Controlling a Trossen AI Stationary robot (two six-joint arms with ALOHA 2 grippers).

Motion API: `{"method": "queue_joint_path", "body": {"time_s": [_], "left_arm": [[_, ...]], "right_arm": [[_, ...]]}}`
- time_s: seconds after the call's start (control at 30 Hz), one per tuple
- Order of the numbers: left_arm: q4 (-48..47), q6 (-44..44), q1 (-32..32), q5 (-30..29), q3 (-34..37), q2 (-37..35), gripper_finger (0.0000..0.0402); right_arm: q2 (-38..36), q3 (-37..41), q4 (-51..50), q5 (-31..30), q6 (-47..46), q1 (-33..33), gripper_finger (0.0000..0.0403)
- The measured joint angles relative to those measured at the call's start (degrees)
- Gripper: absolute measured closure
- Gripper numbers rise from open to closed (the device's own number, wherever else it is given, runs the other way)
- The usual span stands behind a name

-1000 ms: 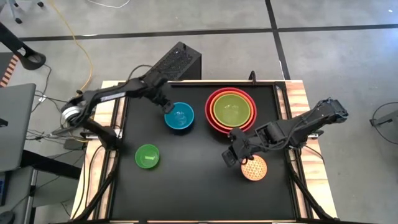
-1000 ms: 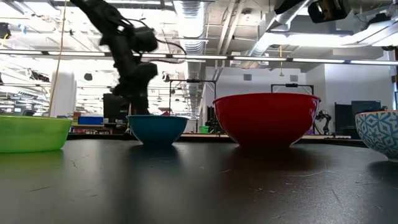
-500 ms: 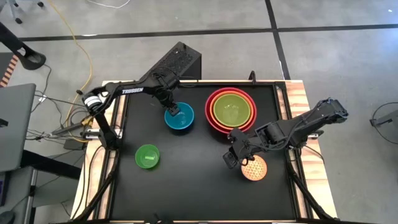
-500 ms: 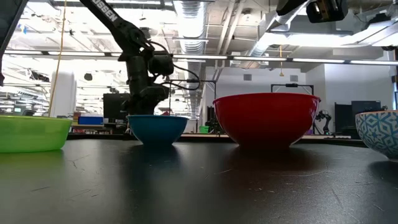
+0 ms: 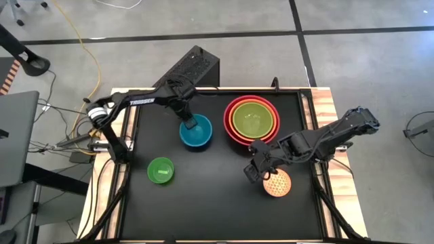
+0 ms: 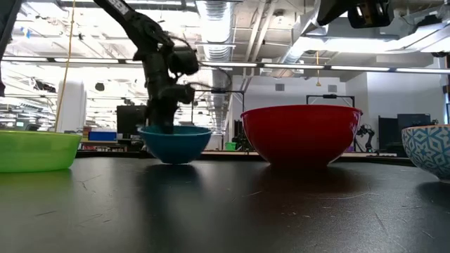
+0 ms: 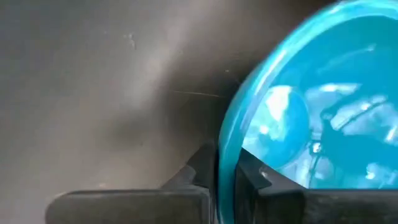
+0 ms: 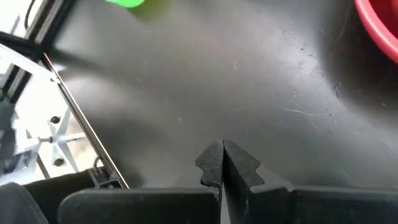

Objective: Nest bowls inside each other by size order
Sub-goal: Stack the blue bowl on top of the green bowl

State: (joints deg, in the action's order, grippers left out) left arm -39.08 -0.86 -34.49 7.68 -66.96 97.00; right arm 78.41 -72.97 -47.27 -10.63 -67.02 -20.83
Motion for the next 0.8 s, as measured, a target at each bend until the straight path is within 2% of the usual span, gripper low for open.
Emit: {"method": "queue_joint_path", "body": {"time_s": [0.2, 0.3, 0.43, 0.6, 0.8], "left_arm": [[-2.0, 3.7, 3.2, -0.5, -0.1, -12.8, 0.0399], [-2.8, 6.4, 6.8, -3.6, -0.1, -17.5, 0.0399], [-3.8, 10.7, 12.0, -7.2, -0.1, -21.0, 0.04], [-3.6, 14.8, 17.6, -12.4, 0.0, -22.1, 0.04], [-3.9, 15.6, 18.9, -15.3, 0.0, -21.9, 0.0401]], "right_arm": [[0.0, 0.0, 9.4, -4.2, 3.4, 4.7, 0.0378], [0.0, 0.0, 16.6, -6.2, 7.2, 8.3, 0.0377], [0.0, 0.0, 21.5, -6.6, 7.5, 14.4, 0.0364], [1.2, 0.0, 26.6, -1.0, 14.0, 20.9, 0.0317], [7.0, 0.0, 29.2, 5.0, 16.2, 26.0, 0.023]]}}
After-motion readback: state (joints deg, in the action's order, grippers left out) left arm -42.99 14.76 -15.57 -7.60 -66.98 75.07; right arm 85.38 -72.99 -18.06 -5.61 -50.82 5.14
